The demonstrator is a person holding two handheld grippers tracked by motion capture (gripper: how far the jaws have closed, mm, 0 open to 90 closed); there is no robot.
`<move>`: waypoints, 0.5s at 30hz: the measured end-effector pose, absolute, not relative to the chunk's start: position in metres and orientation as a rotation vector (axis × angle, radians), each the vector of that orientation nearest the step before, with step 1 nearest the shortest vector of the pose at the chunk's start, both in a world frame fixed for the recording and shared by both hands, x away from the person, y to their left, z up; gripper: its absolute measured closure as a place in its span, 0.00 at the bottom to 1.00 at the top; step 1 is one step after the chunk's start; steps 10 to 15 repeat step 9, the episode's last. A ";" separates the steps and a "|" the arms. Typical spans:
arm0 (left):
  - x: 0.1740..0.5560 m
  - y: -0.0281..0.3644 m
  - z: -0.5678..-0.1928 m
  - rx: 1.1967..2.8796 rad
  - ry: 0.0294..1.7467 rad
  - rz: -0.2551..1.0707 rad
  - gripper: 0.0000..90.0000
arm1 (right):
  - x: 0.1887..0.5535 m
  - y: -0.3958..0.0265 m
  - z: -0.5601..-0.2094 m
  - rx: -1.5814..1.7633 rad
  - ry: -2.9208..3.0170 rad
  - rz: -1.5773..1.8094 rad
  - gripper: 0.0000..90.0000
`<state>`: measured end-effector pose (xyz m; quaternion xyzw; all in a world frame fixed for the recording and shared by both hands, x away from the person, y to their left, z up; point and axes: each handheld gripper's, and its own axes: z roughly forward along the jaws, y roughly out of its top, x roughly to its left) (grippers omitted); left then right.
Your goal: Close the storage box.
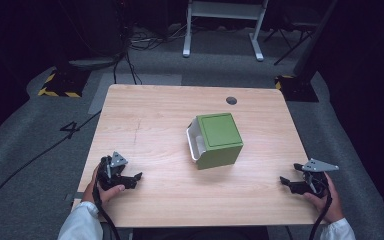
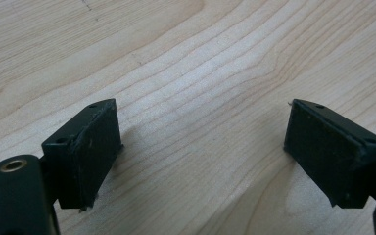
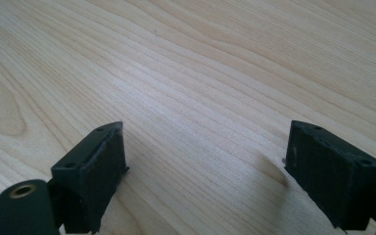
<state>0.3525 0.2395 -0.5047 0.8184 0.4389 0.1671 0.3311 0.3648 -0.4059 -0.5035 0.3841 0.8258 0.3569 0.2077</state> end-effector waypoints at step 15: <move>0.353 0.239 -0.505 2.141 1.147 0.440 0.15 | 0.365 -0.406 -0.504 1.065 2.303 0.996 0.17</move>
